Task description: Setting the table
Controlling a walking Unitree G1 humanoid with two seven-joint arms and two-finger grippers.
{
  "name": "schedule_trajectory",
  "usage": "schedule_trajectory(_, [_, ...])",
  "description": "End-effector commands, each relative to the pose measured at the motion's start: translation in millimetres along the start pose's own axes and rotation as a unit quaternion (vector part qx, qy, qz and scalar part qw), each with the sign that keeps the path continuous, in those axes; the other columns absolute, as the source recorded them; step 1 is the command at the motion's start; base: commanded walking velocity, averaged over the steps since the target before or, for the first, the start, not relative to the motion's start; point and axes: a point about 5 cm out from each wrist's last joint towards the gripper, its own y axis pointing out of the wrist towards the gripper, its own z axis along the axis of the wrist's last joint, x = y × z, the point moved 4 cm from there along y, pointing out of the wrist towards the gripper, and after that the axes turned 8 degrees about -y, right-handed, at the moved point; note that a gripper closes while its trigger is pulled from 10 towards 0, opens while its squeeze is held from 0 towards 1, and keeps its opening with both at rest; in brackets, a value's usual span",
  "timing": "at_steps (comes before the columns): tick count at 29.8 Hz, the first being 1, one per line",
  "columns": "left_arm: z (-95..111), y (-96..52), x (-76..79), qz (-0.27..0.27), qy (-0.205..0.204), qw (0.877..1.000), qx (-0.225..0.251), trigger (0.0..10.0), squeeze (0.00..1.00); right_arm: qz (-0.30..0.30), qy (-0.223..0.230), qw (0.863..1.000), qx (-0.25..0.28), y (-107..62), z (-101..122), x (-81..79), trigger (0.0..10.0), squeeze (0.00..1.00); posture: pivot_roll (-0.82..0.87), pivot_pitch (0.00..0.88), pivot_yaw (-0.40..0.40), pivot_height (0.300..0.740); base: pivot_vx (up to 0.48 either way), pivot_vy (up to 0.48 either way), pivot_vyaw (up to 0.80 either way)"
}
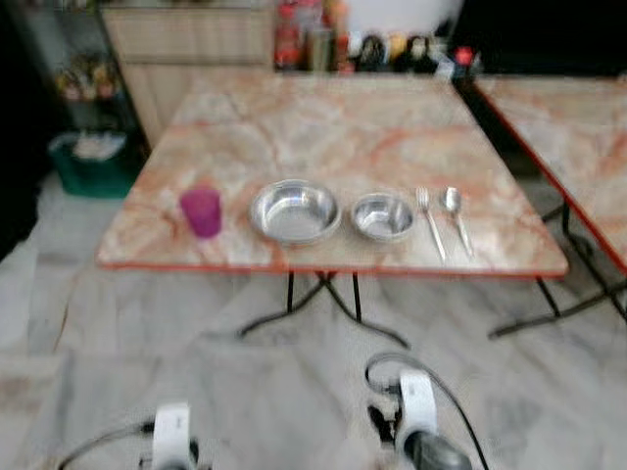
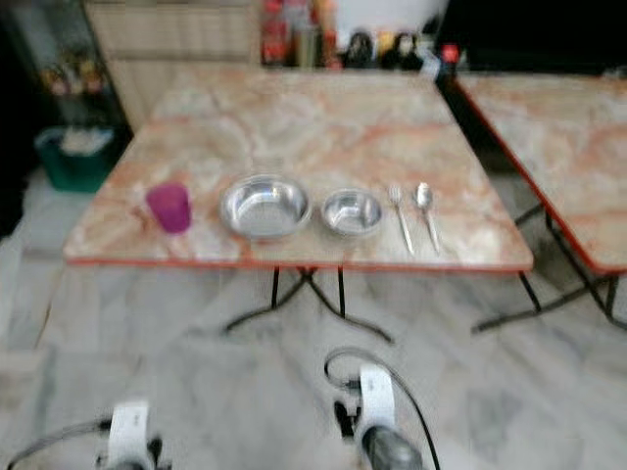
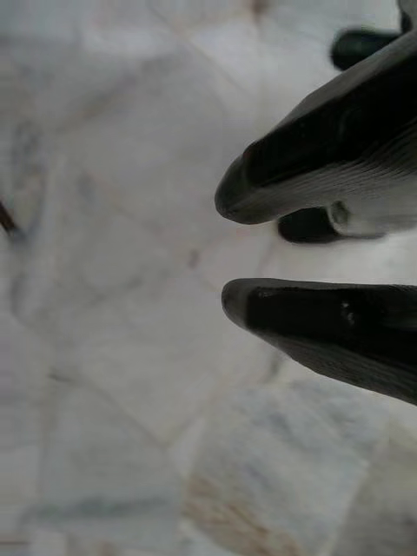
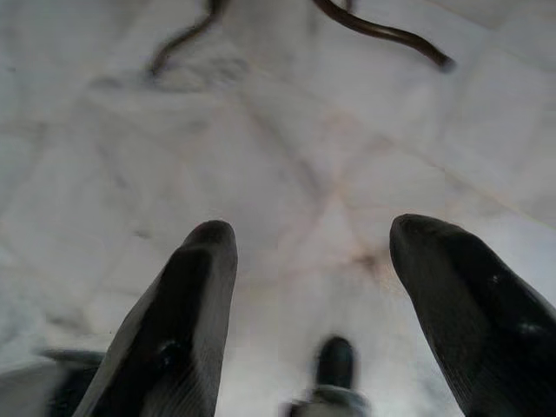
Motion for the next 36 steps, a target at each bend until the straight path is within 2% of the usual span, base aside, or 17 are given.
schedule_trajectory(1, [-9.6, -2.5, -6.8, 0.008, -0.001, 1.0, -0.015, 10.0, 0.0, 0.001, 0.004, 1.0, 0.003, 0.9, 3.1, -2.1, 10.0, 0.0, 0.09, 0.076, -0.03, 0.74, 0.274, 0.0, 0.0])
schedule_trajectory(11, [-9.5, -2.6, -7.5, 0.006, 0.001, 1.0, -0.014, 10.0, 0.0, 0.001, 0.004, 1.0, 0.0, 0.8, 1.6, -2.4, 10.0, 0.0, 0.09, 0.08, -0.025, 0.74, 0.277, 0.0, 0.0])
schedule_trajectory(21, [-7.5, -2.5, -7.9, 0.006, 0.003, 1.0, -0.008, 10.0, 0.0, 0.002, 0.002, 1.0, -0.001, 0.9, 1.1, -3.3, 10.0, 0.0, 0.1, 0.084, -0.025, 0.74, 0.0, 0.0, 0.0])
schedule_trajectory(24, [-0.1, -1.9, -14.5, 0.024, -0.02, 0.999, 0.011, 10.0, 0.0, 0.001, 0.0, 1.0, -0.002, 0.8, 0.6, -2.9, 10.0, 0.0, 0.1, 0.086, -0.025, 0.74, 0.0, 0.0, 0.0])
schedule_trajectory(28, [3.5, -1.7, -16.7, 0.029, -0.029, 0.999, 0.021, 10.0, 0.0, 0.001, 0.0, 1.0, -0.003, 0.7, 0.3, -3.0, 10.0, 0.0, 0.1, 0.087, -0.025, 0.74, 0.0, 0.0, 0.0])
schedule_trajectory(33, [22.3, -4.8, -38.5, 0.081, -0.071, 0.991, 0.084, 10.0, 0.0, 0.001, -0.002, 1.0, -0.006, 0.4, -1.8, -2.9, 10.0, 0.0, 0.11, 0.087, -0.026, 0.74, 0.0, 0.0, 0.0])
schedule_trajectory(34, [31.2, -8.0, -48.7, 0.1, -0.08, 0.985, 0.115, 10.0, 0.4, 0.001, -0.002, 1.0, -0.006, 0.4, -1.5, -2.5, 10.0, 0.0, 0.12, 0.089, -0.026, 0.74, 0.0, 0.0, 0.0])
schedule_trajectory(36, [37.8, -10.8, -55.5, 0.112, -0.082, 0.981, 0.138, 10.0, 0.4, 0.001, -0.003, 1.0, -0.006, 0.4, -1.2, -2.3, 10.0, 0.0, 0.12, 0.089, -0.026, 0.74, 0.0, 0.0, 0.0])
